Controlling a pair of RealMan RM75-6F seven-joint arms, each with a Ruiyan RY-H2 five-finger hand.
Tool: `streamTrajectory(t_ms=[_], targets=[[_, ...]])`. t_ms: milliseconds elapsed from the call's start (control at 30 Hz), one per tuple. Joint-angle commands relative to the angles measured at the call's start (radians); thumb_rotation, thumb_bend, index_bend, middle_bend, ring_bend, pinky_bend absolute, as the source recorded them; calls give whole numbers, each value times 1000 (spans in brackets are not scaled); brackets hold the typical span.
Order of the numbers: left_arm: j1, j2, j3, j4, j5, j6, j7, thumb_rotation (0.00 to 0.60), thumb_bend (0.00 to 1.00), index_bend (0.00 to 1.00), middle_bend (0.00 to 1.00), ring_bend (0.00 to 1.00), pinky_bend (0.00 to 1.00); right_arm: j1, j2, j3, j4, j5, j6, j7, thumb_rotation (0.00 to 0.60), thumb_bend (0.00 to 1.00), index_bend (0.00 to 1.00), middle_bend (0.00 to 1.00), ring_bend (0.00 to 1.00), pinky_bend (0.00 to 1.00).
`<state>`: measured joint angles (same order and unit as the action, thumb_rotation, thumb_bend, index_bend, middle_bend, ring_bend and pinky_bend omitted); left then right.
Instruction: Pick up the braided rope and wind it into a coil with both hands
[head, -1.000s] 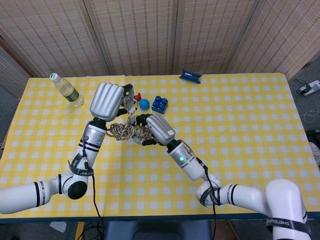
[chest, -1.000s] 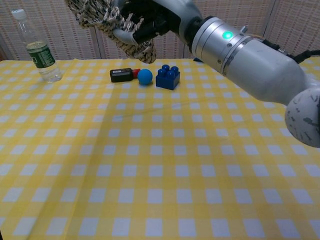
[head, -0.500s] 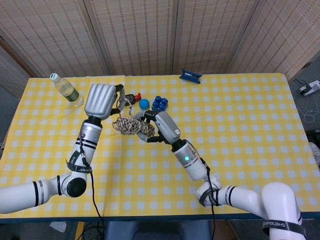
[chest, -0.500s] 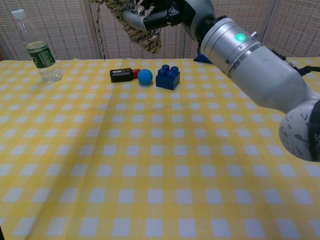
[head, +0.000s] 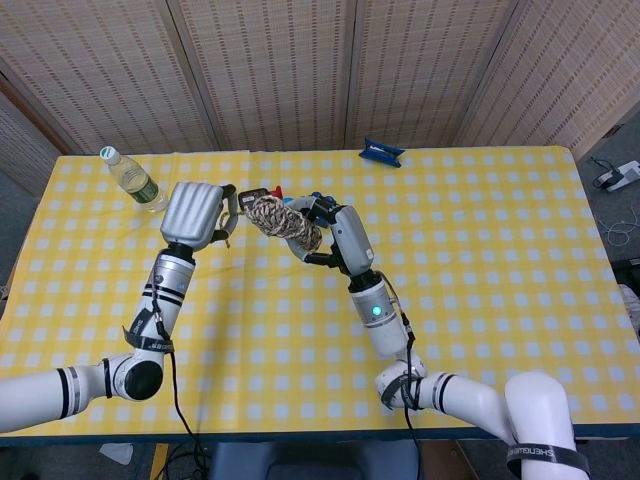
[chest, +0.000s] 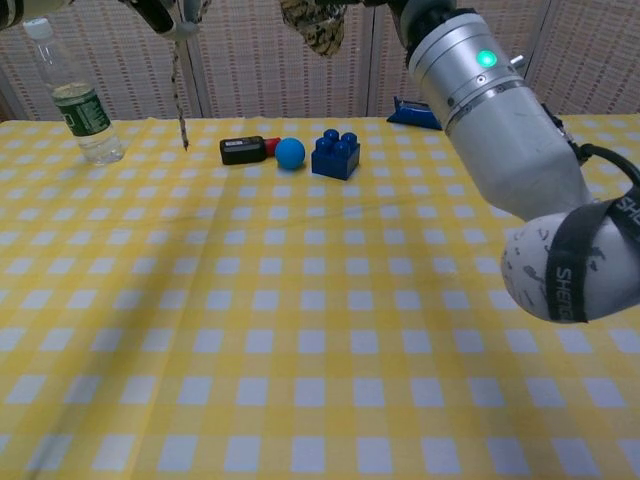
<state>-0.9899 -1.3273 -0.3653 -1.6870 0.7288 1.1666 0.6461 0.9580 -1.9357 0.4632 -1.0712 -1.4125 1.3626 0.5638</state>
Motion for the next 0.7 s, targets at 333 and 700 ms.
streamTrajectory(t_ms=[333,700], targets=[[36,20,52,1,9,-1,-6,600,384,728,932,858,998,17,-49,41,65,27,46,11,600,299,757,579,466,526],[56,44,46,-30,60,-2,-65,600,380,605,884,809,997,24,-53,33,89,31,33,18,600,299,758,580,466,526]])
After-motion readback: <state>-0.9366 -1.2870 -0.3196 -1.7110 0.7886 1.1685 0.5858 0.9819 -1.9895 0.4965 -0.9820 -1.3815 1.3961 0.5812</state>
